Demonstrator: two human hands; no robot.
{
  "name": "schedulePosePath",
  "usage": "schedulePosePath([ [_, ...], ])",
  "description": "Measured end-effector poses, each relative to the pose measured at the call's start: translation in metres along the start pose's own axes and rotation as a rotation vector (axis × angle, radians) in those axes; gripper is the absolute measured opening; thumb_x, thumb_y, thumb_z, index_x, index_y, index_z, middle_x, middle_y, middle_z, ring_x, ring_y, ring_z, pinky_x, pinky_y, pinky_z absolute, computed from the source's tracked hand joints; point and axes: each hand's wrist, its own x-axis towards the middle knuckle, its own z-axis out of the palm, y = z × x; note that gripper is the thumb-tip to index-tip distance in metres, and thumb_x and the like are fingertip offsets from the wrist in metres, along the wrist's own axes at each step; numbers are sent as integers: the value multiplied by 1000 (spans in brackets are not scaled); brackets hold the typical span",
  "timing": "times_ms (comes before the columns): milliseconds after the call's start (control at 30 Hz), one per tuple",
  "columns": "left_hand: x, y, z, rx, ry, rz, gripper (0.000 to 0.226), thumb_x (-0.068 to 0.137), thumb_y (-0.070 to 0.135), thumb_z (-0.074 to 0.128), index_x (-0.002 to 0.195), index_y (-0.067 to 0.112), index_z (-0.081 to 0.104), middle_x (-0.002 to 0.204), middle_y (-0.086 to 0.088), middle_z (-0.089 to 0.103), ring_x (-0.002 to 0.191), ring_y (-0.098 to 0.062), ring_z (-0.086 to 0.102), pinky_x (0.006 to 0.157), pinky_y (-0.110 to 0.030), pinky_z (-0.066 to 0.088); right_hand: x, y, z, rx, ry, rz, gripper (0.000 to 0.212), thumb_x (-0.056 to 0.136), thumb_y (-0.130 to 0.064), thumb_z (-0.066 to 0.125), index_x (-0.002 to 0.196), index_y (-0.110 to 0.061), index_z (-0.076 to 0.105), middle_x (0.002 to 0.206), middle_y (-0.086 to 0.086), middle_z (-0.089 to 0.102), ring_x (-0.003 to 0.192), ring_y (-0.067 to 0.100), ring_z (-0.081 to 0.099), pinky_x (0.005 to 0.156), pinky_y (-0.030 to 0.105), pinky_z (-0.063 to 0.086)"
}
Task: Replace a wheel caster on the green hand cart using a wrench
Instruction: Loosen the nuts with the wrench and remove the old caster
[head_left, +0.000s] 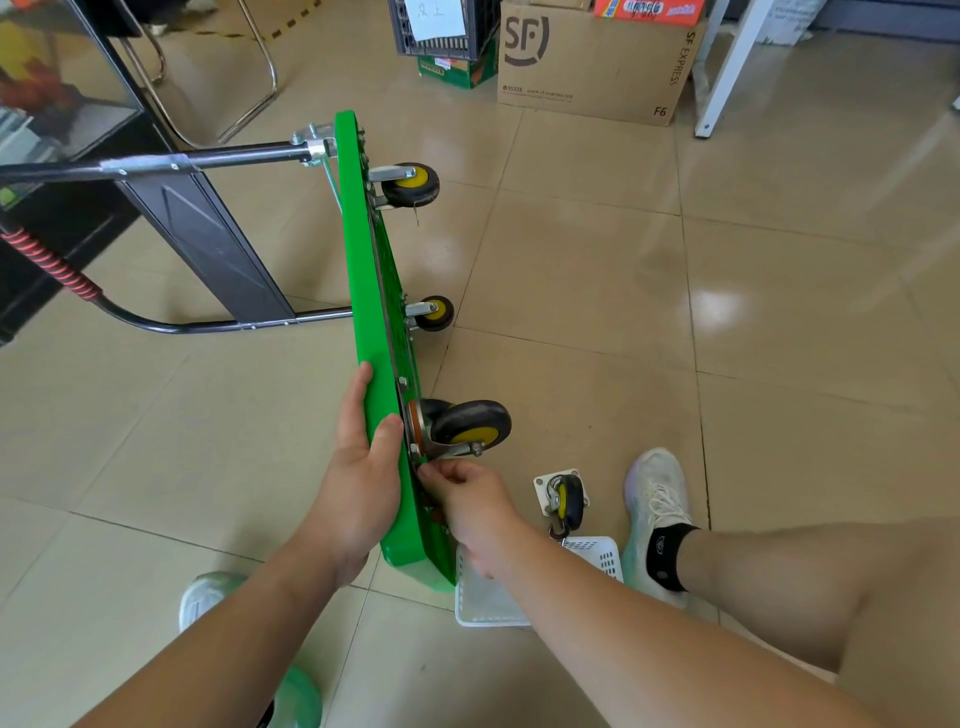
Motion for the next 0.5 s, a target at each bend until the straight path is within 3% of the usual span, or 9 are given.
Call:
schedulePosePath([
  [67, 0, 0, 0, -1, 0, -3, 55, 111, 25, 38, 146, 66, 28, 140, 15, 58, 124, -16, 61, 111, -50, 47, 1, -2, 0, 46, -10, 16, 10, 96, -16, 66, 88, -16, 73, 87, 6, 74, 77, 20, 66, 76, 35, 54],
  [133, 0, 1, 0, -3, 0, -4, 55, 111, 26, 37, 140, 71, 29, 141, 15, 58, 125, -16, 61, 111, -50, 47, 3, -1, -1, 103, -24, 53, 9, 95, -14, 67, 89, -15, 74, 90, 10, 75, 84, 27, 68, 83, 42, 58],
  [167, -1, 2, 0, -4, -1, -1, 55, 111, 26, 38, 134, 75, 31, 142, 14, 57, 126, -17, 60, 111, -50, 46, 2, -2, -1, 128, -32, 69, 7, 92, -17, 70, 92, -13, 75, 94, 13, 75, 88, 30, 69, 88, 48, 59],
  [267, -1, 2, 0, -5, -2, 3, 56, 111, 26, 38, 122, 81, 32, 143, 13, 57, 127, -18, 60, 112, -51, 46, 3, 2, 1, 112, -31, 75, 28, 83, -36, 78, 97, -12, 77, 95, 15, 75, 86, 32, 68, 91, 58, 56],
  [400, -1, 2, 1, -10, 0, 2, 55, 111, 26, 37, 125, 79, 32, 141, 14, 58, 126, -17, 61, 111, -50, 46, 7, 3, 0, 146, -38, 79, 9, 92, -20, 71, 95, -13, 75, 99, 18, 73, 90, 32, 66, 96, 58, 54],
  [500, -2, 3, 0, -19, -2, 0, 56, 111, 25, 37, 122, 80, 33, 137, 16, 60, 124, -16, 62, 111, -50, 47, 8, 3, -1, 184, -50, 103, 26, 84, -28, 76, 102, -9, 75, 98, 19, 73, 88, 32, 65, 95, 58, 53],
])
